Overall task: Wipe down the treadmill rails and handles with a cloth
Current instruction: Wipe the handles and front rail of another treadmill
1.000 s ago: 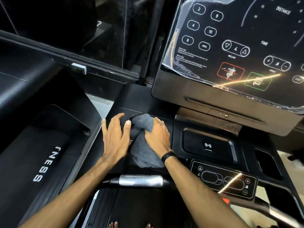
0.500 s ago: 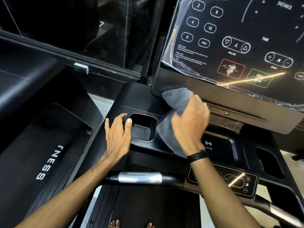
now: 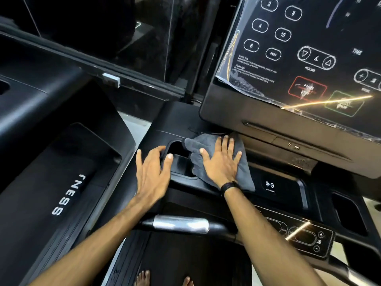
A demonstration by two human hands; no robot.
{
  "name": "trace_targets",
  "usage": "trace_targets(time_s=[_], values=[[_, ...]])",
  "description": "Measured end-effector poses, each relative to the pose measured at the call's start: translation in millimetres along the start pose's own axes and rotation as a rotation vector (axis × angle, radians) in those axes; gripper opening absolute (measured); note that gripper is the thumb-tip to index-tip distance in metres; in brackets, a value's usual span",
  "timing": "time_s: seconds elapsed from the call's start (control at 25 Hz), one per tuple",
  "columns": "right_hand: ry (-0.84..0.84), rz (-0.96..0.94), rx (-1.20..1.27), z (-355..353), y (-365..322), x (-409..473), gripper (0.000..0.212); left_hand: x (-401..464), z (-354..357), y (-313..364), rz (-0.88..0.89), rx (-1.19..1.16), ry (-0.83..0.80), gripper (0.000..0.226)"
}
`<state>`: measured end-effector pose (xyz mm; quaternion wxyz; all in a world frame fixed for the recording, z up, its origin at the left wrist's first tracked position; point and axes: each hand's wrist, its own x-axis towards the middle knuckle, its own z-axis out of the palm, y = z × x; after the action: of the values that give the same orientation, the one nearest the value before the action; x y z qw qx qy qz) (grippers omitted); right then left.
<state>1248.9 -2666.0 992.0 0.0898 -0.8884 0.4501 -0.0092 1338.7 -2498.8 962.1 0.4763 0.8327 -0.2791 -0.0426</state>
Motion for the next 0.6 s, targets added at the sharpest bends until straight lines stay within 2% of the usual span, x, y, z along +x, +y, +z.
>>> trace_targets(time_s=[0.16, 0.32, 0.4, 0.52, 0.6], values=[[-0.104, 0.181, 0.025, 10.2, 1.7, -53.0, 0.084, 1.6, 19.3, 12.5, 0.07, -0.006, -0.046, 0.057], [-0.209, 0.39, 0.209, -19.8, 9.3, 5.1, 0.092, 5.6, 30.9, 27.1, 0.098, -0.033, -0.071, 0.053], [-0.239, 0.37, 0.203, -26.6, 20.4, 11.3, 0.093, 6.5, 31.2, 32.4, 0.111, -0.022, -0.077, 0.048], [-0.321, 0.238, 0.101, -18.9, 32.6, -34.2, 0.087, 2.5, 38.6, 28.6, 0.155, 0.032, -0.111, 0.044], [-0.401, 0.266, 0.097, -21.1, 37.9, -34.7, 0.089, 2.7, 46.3, 27.3, 0.194, 0.072, -0.13, 0.045]])
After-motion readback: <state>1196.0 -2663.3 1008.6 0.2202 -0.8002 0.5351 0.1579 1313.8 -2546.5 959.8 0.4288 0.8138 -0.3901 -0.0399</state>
